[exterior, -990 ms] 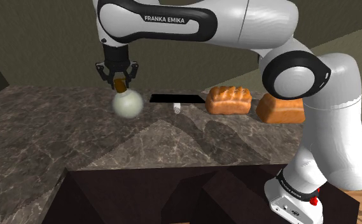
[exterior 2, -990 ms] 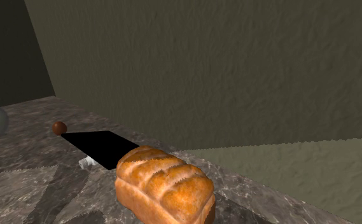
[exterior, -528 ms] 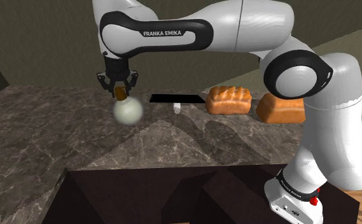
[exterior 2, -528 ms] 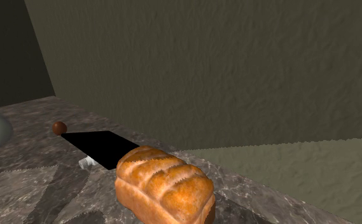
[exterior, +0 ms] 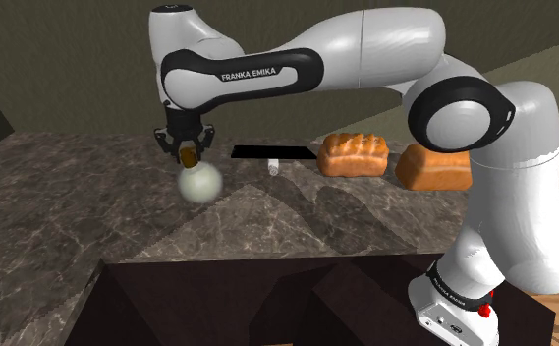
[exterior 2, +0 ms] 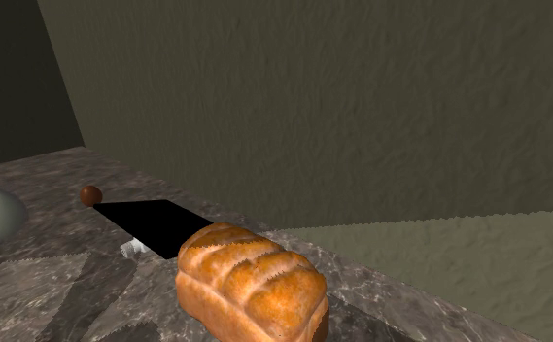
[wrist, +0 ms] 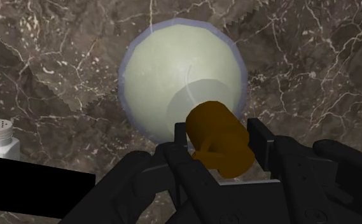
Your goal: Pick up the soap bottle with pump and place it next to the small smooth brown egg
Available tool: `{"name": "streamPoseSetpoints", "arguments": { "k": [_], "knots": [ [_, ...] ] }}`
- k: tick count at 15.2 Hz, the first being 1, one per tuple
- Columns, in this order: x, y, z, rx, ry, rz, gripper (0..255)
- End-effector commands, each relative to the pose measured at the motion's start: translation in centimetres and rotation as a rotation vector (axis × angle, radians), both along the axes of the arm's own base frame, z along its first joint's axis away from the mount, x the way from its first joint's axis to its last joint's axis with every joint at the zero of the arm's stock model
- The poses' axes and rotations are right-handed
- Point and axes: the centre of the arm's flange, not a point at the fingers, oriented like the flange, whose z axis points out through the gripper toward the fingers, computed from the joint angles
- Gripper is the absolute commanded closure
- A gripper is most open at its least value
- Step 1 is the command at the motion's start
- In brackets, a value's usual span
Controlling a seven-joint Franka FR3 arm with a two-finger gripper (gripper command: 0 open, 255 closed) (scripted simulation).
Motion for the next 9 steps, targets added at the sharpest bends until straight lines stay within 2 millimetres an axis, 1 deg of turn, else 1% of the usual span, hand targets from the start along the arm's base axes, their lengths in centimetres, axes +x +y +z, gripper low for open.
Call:
{"name": "streamPoseSetpoints", "arguments": {
  "k": [1,7,9],
  "knots": [
    [0.0,-0.1,-1.1,0.001,-0.001,0.000,255],
    [0.0,-0.1,-4.4,0.001,-0.001,0.000,255],
    [0.0,-0.1,-4.4,0.001,-0.001,0.000,255]
  ]
}}
